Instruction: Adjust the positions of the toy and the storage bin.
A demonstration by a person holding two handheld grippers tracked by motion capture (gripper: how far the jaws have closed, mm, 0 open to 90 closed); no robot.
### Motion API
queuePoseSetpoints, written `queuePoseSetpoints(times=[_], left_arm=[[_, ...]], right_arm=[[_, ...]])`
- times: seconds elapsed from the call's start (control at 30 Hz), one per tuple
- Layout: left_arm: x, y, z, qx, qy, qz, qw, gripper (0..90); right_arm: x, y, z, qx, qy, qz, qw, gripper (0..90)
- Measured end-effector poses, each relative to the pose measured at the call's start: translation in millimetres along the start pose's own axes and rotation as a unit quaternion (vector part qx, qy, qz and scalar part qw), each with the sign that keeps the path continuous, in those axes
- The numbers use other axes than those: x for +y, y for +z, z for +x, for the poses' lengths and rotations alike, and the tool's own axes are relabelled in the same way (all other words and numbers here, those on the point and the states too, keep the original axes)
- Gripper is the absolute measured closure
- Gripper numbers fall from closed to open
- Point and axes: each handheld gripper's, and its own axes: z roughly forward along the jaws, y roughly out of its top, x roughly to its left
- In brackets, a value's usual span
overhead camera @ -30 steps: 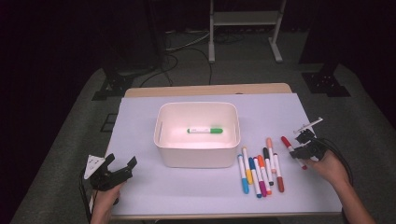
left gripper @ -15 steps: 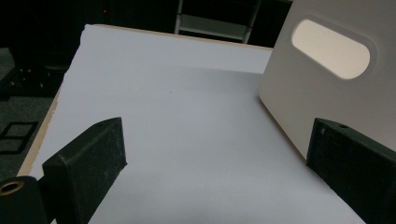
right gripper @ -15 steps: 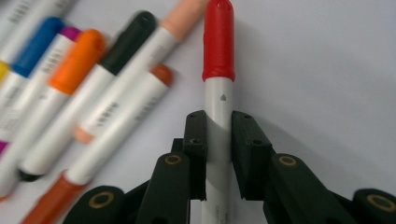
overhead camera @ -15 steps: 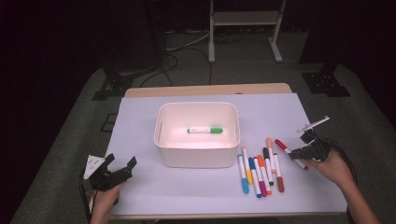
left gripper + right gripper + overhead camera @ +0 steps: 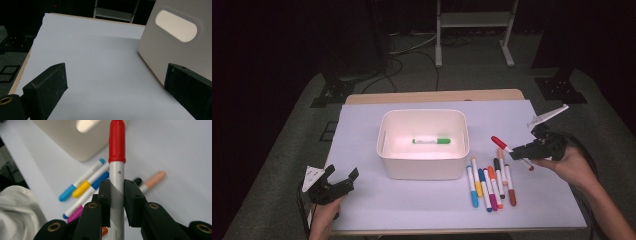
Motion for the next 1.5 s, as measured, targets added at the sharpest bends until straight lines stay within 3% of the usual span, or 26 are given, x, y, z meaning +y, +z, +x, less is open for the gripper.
queuePoseSetpoints(times=[0.3, 0.5, 0.77, 1.13, 1.5], left_arm=[[0.2, 0.2, 0.0, 0.000, -0.003, -0.002, 1.0000, 3.3], [0.0, 0.0, 0.4, -0.001, -0.003, -0.002, 1.0000, 3.3], [0.3, 0.5, 0.9, -0.002, -0.004, -0.003, 1.0000, 3.2], [0.3, 0.9, 0.8, -0.004, -0.001, -0.004, 1.0000, 3.2], [-0.1, 3.8, -2.8, -0.010, 0.003, -0.001, 0.9999, 3.3]], right_arm=[[63.7, -8.4, 41.8, 0.033, -0.072, 0.004, 0.9968, 75.8], [101.1, 4.8, 70.1, 0.060, -0.112, 0.019, 0.9918, 75.8], [134.6, 32.3, 97.4, 0.081, -0.152, 0.040, 0.9842, 75.7], [160.3, 78.4, 111.9, 0.095, -0.179, 0.072, 0.9767, 75.8], [164.5, 113.4, 110.4, 0.105, -0.180, 0.095, 0.9734, 75.7]])
